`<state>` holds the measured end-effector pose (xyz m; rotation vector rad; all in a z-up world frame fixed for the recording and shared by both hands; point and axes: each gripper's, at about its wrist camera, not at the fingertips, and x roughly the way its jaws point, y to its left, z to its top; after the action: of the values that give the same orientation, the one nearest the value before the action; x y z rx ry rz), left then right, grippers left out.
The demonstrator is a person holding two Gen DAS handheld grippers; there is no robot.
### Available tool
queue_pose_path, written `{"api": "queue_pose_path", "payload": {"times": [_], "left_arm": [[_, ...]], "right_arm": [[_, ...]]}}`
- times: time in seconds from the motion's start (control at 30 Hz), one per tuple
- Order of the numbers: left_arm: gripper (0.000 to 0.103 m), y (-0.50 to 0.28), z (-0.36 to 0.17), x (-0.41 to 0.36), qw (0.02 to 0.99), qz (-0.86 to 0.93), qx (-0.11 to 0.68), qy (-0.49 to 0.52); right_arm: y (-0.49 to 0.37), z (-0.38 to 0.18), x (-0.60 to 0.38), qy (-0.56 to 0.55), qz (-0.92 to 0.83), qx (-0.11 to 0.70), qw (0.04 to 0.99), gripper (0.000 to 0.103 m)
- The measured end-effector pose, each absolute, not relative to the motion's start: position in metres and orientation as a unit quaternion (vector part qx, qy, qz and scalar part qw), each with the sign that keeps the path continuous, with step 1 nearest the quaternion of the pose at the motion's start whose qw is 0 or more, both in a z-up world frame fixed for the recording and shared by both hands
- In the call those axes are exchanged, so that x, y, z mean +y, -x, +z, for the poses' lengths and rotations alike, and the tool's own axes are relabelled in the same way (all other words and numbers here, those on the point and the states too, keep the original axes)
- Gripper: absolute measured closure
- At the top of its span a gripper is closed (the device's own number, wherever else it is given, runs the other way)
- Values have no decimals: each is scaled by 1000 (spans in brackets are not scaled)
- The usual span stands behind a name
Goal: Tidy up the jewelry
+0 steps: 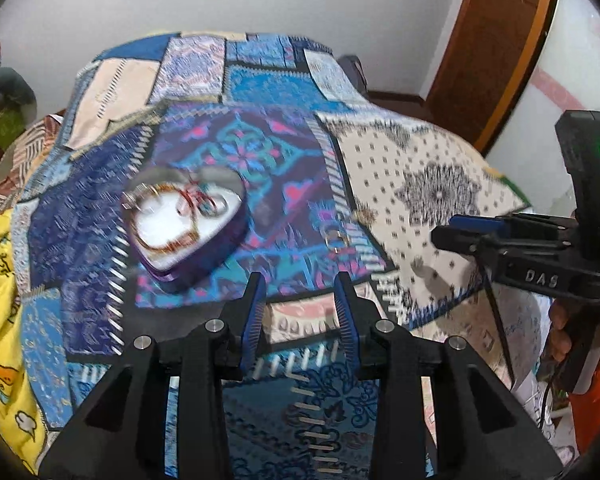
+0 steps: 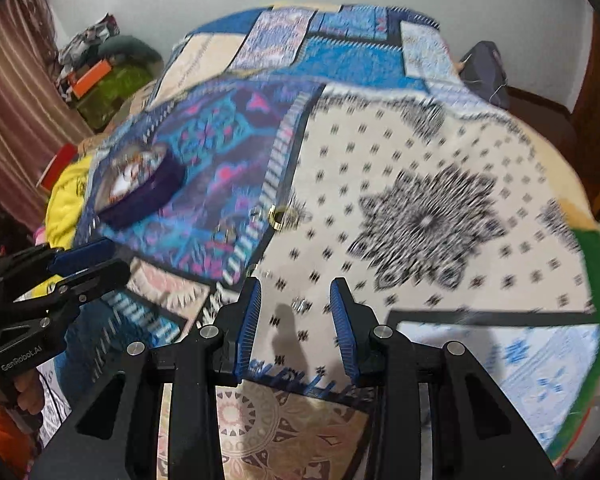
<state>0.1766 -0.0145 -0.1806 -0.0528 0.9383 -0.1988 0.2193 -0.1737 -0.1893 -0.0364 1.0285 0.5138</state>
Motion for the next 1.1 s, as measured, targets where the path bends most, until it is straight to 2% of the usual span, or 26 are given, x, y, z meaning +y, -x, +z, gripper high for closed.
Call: {"api": "queue_pose_path", "payload": {"times": [0.23,0.3,0.43,1.1], "left_arm": [[69,-179,-203,-19,871,-103,479,31],[69,-181,-205,-20,869,-105,482,29],[69,-187,-209,-24,867,-110,485,25],[69,-240,-223,-51,861,-141,488,25]], "right_arm": [[-218,-205,-170,30,253,487,836,71],[-217,-208,-170,36,251,488,835,83],[-214,-212,-172,37,248,483,839,94],[-230,-191,-185,-12,249,449,858,94]]}}
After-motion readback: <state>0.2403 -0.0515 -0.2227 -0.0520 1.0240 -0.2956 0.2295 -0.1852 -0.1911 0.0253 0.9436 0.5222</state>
